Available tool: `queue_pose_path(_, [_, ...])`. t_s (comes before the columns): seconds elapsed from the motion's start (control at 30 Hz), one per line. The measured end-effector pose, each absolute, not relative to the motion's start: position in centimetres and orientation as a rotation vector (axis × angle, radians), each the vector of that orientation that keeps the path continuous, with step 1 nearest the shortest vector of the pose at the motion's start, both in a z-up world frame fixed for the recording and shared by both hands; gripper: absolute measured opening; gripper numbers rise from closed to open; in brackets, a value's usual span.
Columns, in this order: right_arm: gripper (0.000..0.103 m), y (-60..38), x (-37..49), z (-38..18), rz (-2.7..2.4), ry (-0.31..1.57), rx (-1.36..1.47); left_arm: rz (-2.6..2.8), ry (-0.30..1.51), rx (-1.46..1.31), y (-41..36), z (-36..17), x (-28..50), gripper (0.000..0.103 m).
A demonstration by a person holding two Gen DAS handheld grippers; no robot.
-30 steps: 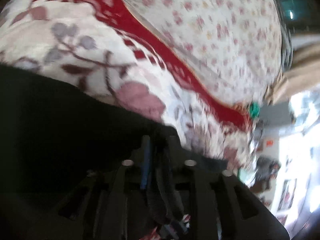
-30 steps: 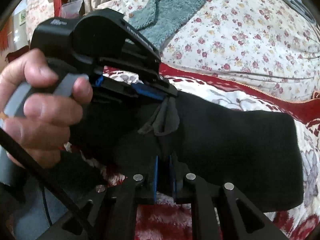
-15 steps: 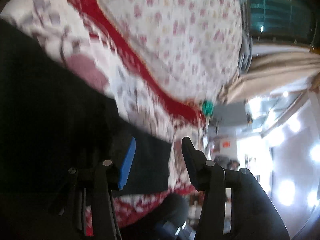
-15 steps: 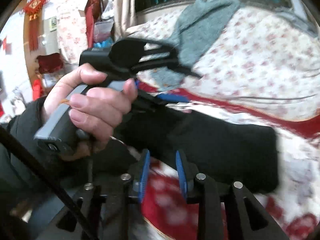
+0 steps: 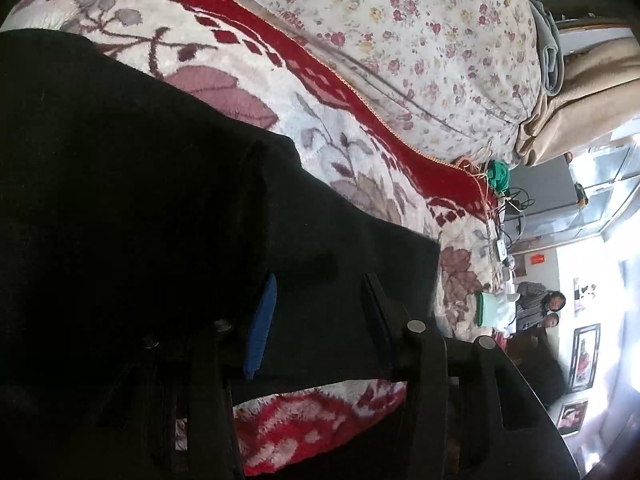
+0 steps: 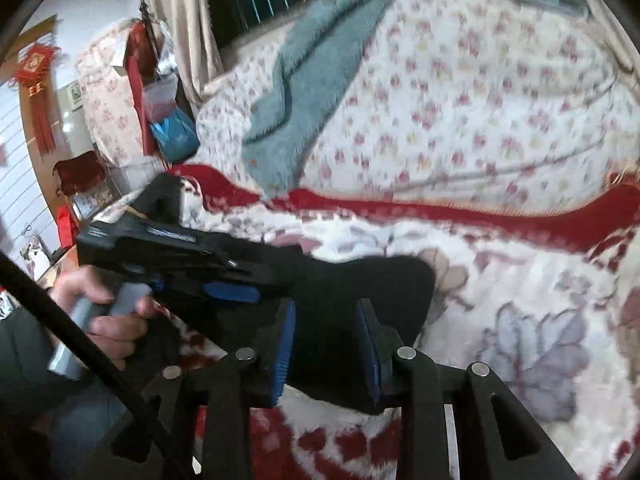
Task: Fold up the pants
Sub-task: 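Release the pants with the right gripper while the left gripper holds the folded pants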
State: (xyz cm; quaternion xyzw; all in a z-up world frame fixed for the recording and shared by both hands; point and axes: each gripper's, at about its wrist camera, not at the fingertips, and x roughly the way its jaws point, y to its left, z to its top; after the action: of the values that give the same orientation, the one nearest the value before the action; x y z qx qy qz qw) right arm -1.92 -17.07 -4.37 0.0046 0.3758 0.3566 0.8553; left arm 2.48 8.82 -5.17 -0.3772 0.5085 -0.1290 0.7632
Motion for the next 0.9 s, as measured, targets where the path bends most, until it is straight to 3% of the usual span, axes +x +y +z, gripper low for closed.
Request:
queue_pose_path(0.03, [0.029,-16.9,-1.3,-6.7,0.757,0.888,0.015,-0.283,1.105,-0.831,8.9,-5.3,2.4,0.043])
queue_pose_path(0.17, [0.029,-18.3,-1.5,-6.3,0.783,0.872,0.112,-0.284,1.101,-0.847,9.1,-5.5,3.0,0.043])
queue_pose_path(0.3, [0.029,-19.3,-2.3,-2.8,0.798,0.723,0.153,-0.284,1.1,-0.845,9.1,-5.5,2.8,0.043])
queue_pose_path(0.4, [0.034,-17.2,-0.1,-7.4,0.758,0.963,0.015,-0.291,1.098,-0.856,9.1,-5.5,2.8,0.043])
queue_pose_path(0.63, [0.035,-18.2,2.5,-1.1,0.693,0.729,0.123,-0.288,1.093,-0.859,9.1,-5.4,2.8,0.043])
queue_pose_path(0.73, [0.037,-15.9,6.5,-5.7,0.685,0.974,0.072,-0.293,1.091,-0.872,9.2,-5.5,2.8,0.043])
queue_pose_path(0.9, [0.037,-14.9,7.0,-3.8,0.633,1.009,-0.03,-0.295,1.094,-0.876,9.3,-5.6,2.9,0.043])
